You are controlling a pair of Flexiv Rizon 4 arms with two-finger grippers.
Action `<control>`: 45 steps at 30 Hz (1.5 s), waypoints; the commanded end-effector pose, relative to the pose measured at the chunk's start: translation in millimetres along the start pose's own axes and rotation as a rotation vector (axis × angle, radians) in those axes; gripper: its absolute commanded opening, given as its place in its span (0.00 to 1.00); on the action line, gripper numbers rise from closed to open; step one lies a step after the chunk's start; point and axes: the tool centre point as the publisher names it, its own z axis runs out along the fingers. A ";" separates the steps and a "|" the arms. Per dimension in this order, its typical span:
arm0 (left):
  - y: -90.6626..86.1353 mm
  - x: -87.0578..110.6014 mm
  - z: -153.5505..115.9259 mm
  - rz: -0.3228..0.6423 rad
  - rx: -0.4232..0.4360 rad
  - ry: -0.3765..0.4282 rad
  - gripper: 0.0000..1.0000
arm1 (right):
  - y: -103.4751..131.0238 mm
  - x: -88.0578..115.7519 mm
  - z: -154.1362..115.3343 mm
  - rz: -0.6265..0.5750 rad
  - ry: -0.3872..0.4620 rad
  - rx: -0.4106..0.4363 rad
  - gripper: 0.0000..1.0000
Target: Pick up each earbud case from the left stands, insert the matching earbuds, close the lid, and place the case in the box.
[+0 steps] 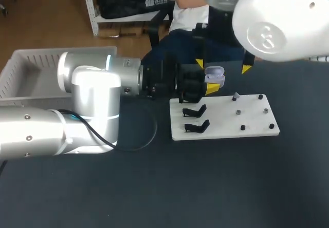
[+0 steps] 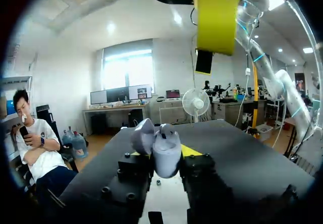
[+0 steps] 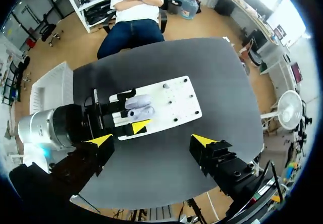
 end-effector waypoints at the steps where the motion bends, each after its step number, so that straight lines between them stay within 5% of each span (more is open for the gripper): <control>1: -2.0 1.1 0.2 0.004 -0.008 -0.006 0.00 | -26.2 16.4 -13.2 -0.108 -0.065 -0.228 1.00; 19: -2.0 1.1 0.2 0.004 -0.008 -0.006 0.00 | -26.2 16.4 -13.2 -0.108 -0.065 -0.228 1.00; 26: -2.0 1.1 0.2 0.004 -0.008 -0.006 0.00 | -64.4 -4.5 -4.1 -0.052 -0.184 -0.265 1.00; 36: -2.0 1.1 0.2 0.004 -0.008 -0.006 0.00 | -101.2 -51.0 33.4 0.109 -0.218 -0.254 1.00; 45: -2.0 1.1 0.2 0.004 -0.008 -0.006 0.00 | -103.6 -72.9 97.0 0.073 -0.138 -0.283 1.00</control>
